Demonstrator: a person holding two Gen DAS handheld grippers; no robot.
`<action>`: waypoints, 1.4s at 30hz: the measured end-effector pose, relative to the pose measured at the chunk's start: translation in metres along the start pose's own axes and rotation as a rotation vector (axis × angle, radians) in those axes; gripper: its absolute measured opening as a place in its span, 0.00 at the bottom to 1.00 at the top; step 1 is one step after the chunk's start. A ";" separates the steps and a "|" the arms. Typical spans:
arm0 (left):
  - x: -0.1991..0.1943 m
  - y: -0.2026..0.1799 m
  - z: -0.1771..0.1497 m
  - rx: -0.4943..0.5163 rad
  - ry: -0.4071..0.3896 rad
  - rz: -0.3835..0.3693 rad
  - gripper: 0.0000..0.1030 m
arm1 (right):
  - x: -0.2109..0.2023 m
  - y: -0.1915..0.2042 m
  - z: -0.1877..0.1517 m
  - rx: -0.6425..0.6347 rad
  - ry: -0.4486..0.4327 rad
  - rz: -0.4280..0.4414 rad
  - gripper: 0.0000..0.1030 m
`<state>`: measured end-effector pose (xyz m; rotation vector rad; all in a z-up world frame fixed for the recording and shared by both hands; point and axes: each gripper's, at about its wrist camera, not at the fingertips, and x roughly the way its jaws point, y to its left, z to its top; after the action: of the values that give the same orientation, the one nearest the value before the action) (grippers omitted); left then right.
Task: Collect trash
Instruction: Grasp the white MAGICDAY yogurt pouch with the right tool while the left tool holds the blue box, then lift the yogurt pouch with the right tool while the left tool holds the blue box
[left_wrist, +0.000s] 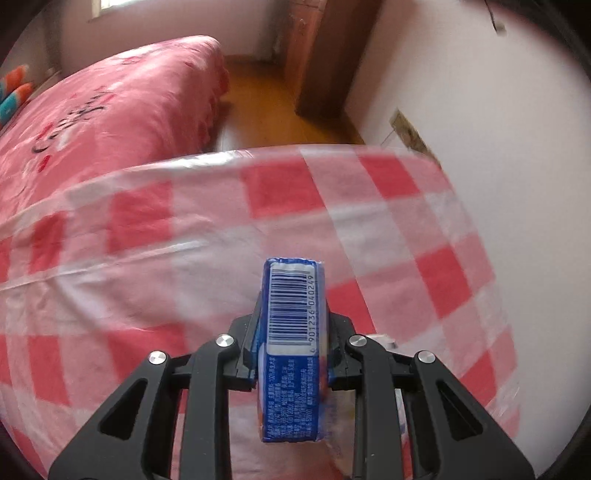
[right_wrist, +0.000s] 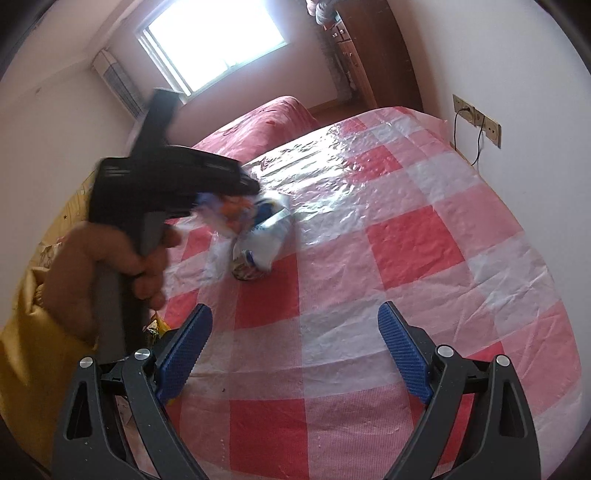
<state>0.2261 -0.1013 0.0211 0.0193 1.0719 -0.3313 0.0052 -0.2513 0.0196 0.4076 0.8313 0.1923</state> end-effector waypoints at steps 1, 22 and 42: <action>-0.001 -0.007 -0.004 0.034 0.011 -0.023 0.26 | 0.000 0.000 0.000 -0.002 0.000 -0.002 0.88; -0.039 -0.035 -0.083 0.156 0.121 -0.338 0.26 | 0.012 0.009 0.001 -0.105 0.024 -0.104 0.88; -0.057 -0.018 -0.105 0.111 0.085 -0.338 0.25 | 0.015 0.023 -0.008 -0.252 0.070 -0.153 0.54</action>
<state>0.1058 -0.0856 0.0221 -0.0495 1.1401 -0.7004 0.0086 -0.2231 0.0145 0.1003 0.8904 0.1671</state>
